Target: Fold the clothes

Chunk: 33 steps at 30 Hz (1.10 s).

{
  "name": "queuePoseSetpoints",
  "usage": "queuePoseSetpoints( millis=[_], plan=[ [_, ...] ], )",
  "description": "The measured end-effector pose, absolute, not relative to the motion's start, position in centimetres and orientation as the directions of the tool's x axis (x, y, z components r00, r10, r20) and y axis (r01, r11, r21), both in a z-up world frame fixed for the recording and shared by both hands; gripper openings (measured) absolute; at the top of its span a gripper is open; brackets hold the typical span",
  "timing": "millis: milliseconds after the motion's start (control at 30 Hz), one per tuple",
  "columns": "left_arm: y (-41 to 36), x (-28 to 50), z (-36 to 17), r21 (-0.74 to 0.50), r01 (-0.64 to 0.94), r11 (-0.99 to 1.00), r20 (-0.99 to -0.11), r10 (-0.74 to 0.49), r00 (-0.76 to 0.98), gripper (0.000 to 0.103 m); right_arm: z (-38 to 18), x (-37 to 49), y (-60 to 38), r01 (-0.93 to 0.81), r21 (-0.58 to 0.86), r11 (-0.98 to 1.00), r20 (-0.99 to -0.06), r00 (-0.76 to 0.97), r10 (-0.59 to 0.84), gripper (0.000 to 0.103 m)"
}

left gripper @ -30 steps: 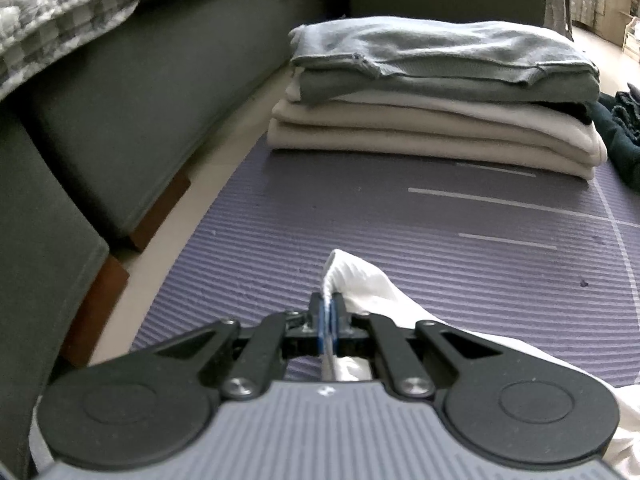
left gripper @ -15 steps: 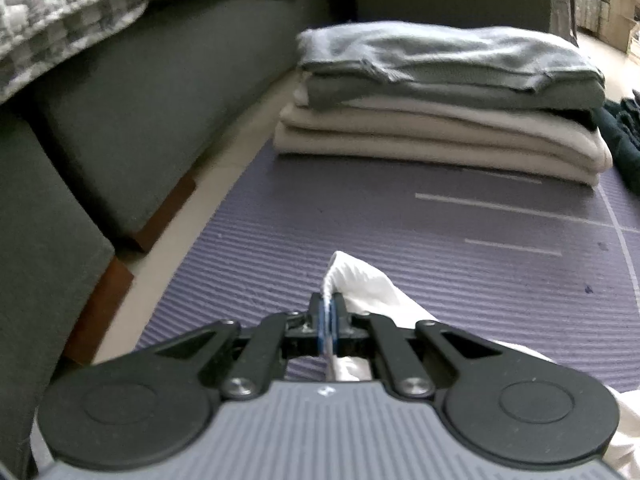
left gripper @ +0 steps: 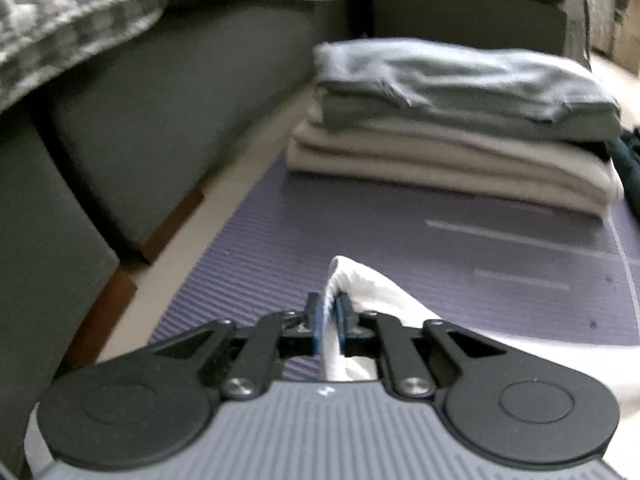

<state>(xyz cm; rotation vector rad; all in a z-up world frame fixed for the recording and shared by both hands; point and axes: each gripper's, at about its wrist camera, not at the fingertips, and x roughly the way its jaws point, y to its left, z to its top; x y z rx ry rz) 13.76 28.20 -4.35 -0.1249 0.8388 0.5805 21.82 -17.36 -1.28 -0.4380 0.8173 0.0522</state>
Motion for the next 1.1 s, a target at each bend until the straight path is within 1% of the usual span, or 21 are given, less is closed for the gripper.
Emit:
queuePoseSetpoints(
  millis=[33,67,100,133,200,267,367,467,633,767,833,1000,1067,1100],
  plan=[
    [28.2,13.7,-4.4,0.118,-0.522,0.845,-0.741,0.425,0.520,0.051,-1.5,21.4,-16.8,-0.238,-0.359,0.902,-0.723,0.683,-0.107,0.041],
    [28.3,13.5,-4.3,0.114,-0.511,0.852,-0.746,0.413,0.522,0.067,-1.8,21.0,-16.3,-0.265,-0.360,0.895,-0.730,0.677,-0.094,0.042],
    [28.3,13.2,-4.1,0.113,-0.499,0.859,-0.747,0.405,0.528,0.074,-2.1,20.4,-15.7,-0.301,-0.360,0.883,-0.743,0.664,-0.076,0.045],
    [28.3,12.9,-4.0,0.112,-0.492,0.864,-0.748,0.399,0.531,0.076,-2.3,19.7,-15.1,-0.332,-0.356,0.873,-0.757,0.650,-0.061,0.047],
    [28.7,12.2,-3.7,0.094,-0.468,0.879,-0.770,0.362,0.526,0.089,-2.6,18.4,-14.0,-0.380,-0.327,0.865,-0.787,0.616,-0.027,0.050],
    [29.0,11.2,-3.7,0.076,-0.456,0.887,-0.792,0.332,0.512,0.092,-2.7,17.2,-13.1,-0.428,-0.285,0.858,-0.816,0.578,0.017,0.051],
    [29.7,8.8,-4.2,0.057,-0.435,0.899,-0.852,0.271,0.449,0.092,-2.9,14.4,-11.0,-0.515,-0.224,0.828,-0.852,0.516,0.090,0.052],
    [30.4,6.8,-4.7,0.020,-0.444,0.896,-0.890,0.218,0.400,0.092,-3.0,11.8,-9.0,-0.592,-0.163,0.789,-0.879,0.450,0.157,0.052],
    [31.1,3.8,-4.2,-0.040,-0.428,0.903,-0.909,0.145,0.391,0.092,-3.0,7.3,-5.4,-0.719,-0.057,0.693,-0.910,0.322,0.259,0.052],
    [31.2,1.6,-3.6,-0.074,-0.390,0.918,-0.909,0.099,0.405,0.091,-2.6,3.9,-2.9,-0.817,-0.034,0.575,-0.911,0.262,0.318,0.054],
    [31.4,0.9,-3.5,-0.097,-0.379,0.920,-0.913,0.069,0.403,0.088,-2.7,2.6,-1.5,-0.855,-0.018,0.519,-0.913,0.225,0.340,0.054],
    [31.3,-0.4,-4.3,-0.175,-0.324,0.930,-0.929,-0.047,0.367,0.071,-3.0,1.1,0.7,-0.896,0.013,0.444,-0.918,0.165,0.361,0.054],
    [31.1,-0.6,-4.7,-0.186,-0.305,0.934,-0.932,-0.070,0.354,0.069,-3.3,0.8,1.4,-0.905,0.029,0.424,-0.916,0.146,0.373,0.054],
    [30.9,-0.8,-4.9,-0.190,-0.295,0.936,-0.934,-0.080,0.348,0.065,-3.6,0.6,1.7,-0.910,0.032,0.414,-0.917,0.138,0.374,0.054]
  ],
)
